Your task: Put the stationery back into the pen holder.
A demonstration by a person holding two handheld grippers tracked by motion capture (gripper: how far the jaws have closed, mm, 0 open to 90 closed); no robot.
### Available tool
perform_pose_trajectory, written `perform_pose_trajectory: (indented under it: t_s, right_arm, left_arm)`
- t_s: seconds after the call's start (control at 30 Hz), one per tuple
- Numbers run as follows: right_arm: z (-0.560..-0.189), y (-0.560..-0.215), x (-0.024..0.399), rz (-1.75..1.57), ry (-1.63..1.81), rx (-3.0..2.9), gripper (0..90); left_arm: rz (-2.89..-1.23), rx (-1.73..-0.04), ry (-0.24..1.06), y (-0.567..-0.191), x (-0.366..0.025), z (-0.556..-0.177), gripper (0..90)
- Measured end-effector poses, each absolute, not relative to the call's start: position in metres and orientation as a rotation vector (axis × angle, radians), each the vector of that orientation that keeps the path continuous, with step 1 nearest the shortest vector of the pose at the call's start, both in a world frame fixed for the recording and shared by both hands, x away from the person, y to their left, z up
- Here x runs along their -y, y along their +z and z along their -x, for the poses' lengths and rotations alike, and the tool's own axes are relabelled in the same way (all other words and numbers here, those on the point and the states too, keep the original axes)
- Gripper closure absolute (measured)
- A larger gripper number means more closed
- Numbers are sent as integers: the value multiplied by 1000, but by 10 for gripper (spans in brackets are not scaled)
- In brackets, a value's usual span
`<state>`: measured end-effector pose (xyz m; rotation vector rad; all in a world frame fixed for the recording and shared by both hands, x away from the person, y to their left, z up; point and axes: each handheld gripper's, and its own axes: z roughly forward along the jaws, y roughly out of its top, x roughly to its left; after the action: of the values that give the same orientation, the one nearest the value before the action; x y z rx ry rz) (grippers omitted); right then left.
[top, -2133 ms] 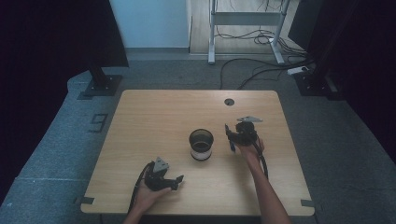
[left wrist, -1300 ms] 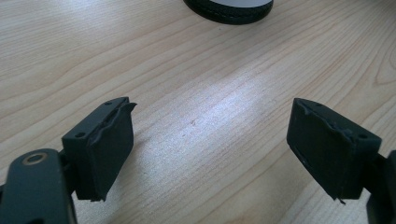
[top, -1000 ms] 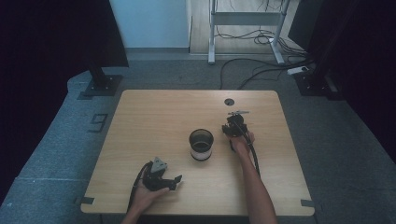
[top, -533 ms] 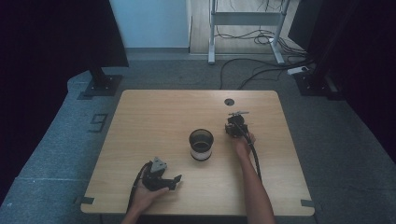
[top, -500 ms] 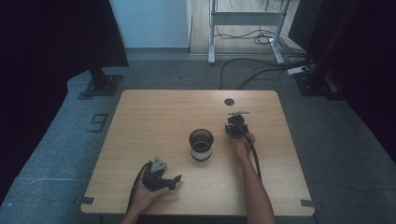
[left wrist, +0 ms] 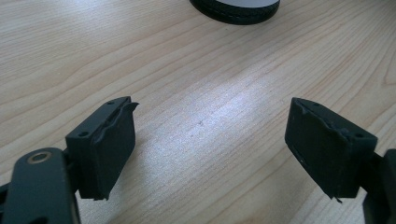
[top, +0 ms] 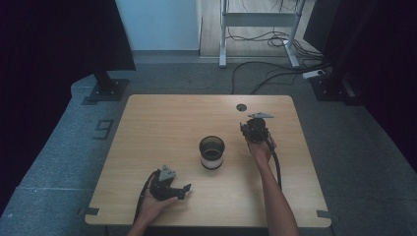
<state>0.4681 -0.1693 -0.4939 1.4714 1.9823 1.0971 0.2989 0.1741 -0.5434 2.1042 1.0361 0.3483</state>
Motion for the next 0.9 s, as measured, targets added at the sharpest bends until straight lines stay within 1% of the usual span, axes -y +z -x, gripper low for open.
perform_pose_trajectory:
  t_s: [0.03, 0.23, 0.47, 0.9]
  right_arm:
    - [-461, -485, 171, -1443, 1137, -1946, 788]
    - [-445, -468, 175, -1379, 1228, -1876, 788]
    - [-433, -461, 182, -1360, 1314, -1829, 788]
    - [-418, -445, 184, -1314, 1447, -1792, 788]
  left_arm:
    - [-2106, -1033, 348, -543, -174, -299, 167]
    - [-2106, -1029, 347, -543, -173, -298, 167]
    - [-2114, -1025, 342, -544, -172, -298, 168]
    - [-2129, -1016, 342, -545, -170, -298, 168]
